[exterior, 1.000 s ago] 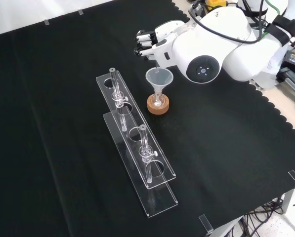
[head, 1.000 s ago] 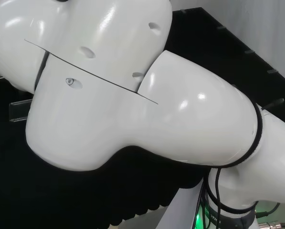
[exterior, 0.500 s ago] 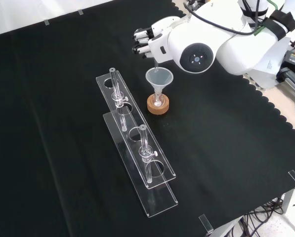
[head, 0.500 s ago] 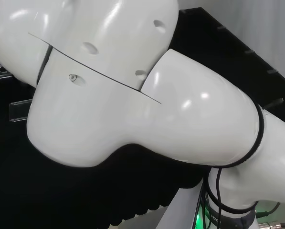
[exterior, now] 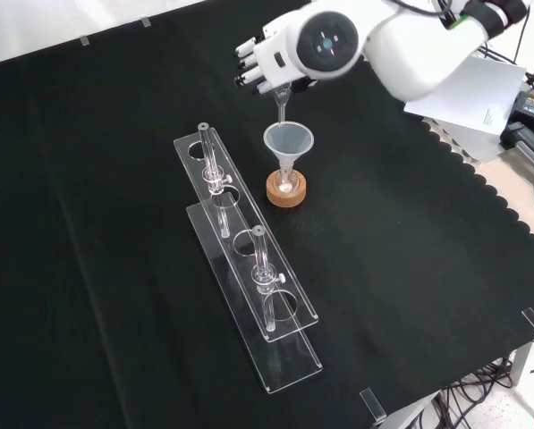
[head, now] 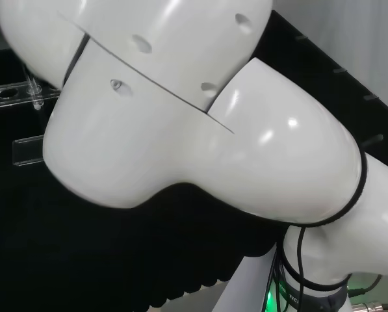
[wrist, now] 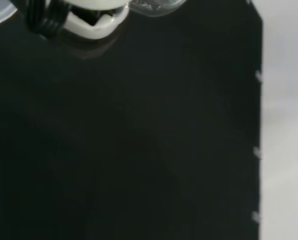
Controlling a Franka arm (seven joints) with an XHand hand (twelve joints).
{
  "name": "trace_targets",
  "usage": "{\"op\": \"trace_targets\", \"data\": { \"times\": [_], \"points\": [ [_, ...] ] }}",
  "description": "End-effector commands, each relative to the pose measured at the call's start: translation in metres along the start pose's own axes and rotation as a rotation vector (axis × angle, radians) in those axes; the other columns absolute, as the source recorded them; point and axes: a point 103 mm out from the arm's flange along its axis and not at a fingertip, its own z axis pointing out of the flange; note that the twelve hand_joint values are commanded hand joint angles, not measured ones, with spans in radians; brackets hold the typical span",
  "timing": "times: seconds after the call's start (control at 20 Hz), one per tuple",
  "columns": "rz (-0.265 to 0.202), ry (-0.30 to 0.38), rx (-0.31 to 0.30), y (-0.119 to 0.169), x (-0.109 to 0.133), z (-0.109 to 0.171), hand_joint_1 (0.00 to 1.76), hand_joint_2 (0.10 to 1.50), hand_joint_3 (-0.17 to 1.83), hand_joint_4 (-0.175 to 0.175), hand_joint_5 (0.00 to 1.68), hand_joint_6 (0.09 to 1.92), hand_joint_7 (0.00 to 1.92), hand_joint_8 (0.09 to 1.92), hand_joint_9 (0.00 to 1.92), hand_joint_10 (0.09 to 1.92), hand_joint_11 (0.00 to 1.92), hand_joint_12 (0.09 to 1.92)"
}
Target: Pour all the NaCl from the weighing funnel into the round-bottom flask.
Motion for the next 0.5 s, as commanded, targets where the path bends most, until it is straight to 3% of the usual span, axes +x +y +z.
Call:
{"op": "trace_targets", "data": {
  "times": [0.05,0.5],
  "points": [
    [-0.059,0.200,-0.022,0.003,-0.007,0.016,1.10,0.72,0.59,0.175,1.20,0.77,0.50,0.66,0.84,0.39,0.70,1.12],
    [-0.067,0.427,-0.081,0.007,-0.026,0.034,1.10,0.72,0.59,0.175,1.20,0.77,0.51,0.66,0.85,0.39,0.70,1.12]
  ]
}}
